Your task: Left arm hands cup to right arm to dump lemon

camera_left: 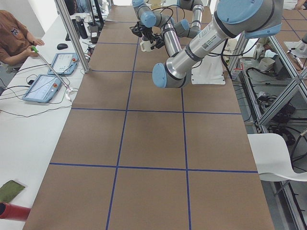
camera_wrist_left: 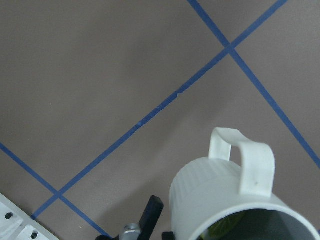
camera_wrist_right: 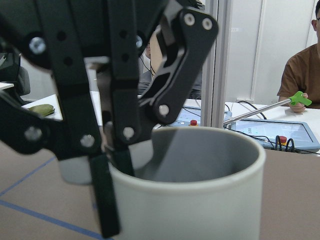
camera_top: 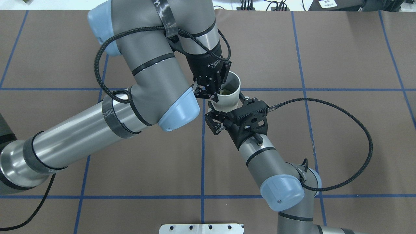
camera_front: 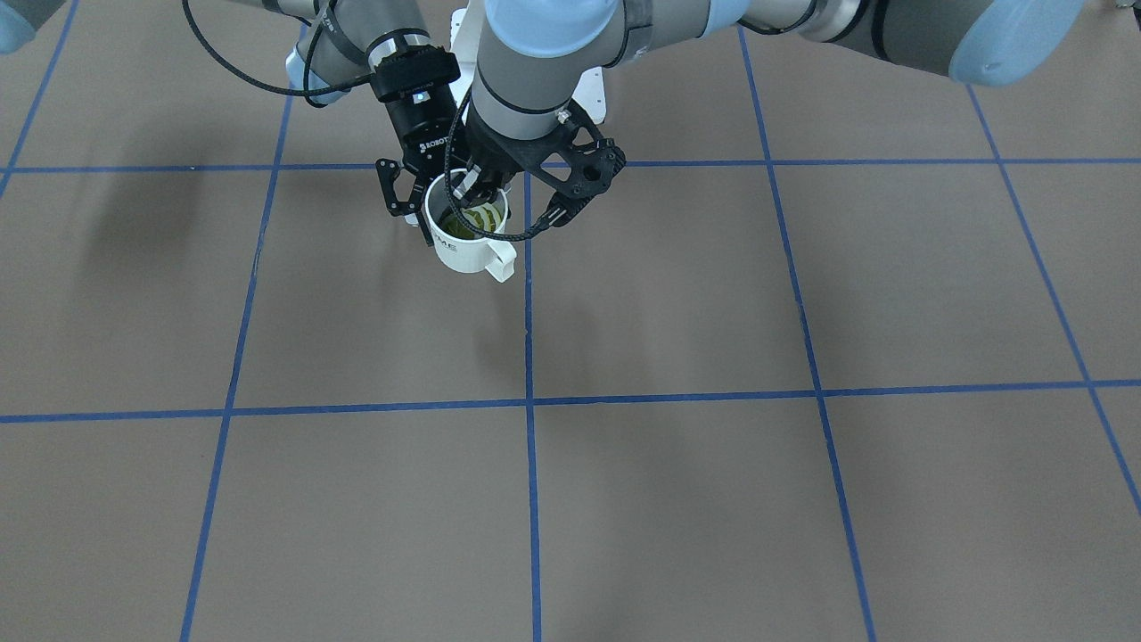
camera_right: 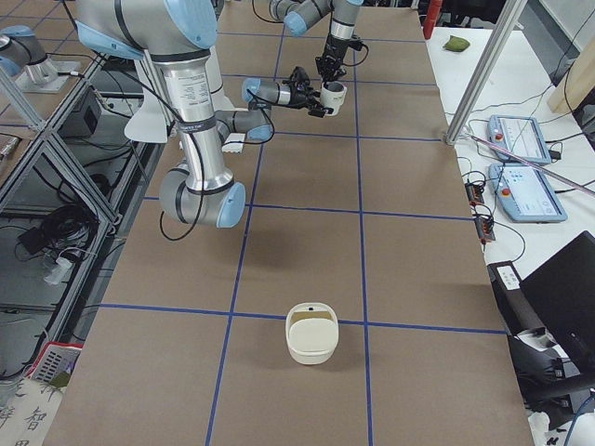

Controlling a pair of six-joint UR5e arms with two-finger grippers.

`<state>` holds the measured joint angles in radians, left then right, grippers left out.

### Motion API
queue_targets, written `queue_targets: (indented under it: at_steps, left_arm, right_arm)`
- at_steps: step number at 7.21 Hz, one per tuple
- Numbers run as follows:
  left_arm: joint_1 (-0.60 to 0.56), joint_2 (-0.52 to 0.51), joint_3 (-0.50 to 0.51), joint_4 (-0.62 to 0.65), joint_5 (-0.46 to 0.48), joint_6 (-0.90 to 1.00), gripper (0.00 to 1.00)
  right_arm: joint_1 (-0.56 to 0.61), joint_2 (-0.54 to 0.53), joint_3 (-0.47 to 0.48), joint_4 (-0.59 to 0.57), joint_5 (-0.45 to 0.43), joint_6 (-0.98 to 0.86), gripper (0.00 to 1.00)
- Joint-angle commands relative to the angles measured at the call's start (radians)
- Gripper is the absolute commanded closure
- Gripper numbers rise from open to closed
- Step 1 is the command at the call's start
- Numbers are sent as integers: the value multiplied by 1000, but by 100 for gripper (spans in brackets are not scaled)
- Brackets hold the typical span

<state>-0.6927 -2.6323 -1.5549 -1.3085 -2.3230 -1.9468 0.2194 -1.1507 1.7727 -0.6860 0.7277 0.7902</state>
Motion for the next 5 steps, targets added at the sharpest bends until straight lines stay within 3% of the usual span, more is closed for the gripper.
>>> queue_targets:
  at_steps: [1, 5]
  left_arm:
    - [2, 0, -1, 0, -1, -1, 100]
    - [2, 0, -2, 6, 0, -7, 100]
  right_arm:
    - [-2, 0, -12, -3, -16, 0, 2]
    - [-5, 0, -12, -3, -17, -5, 2]
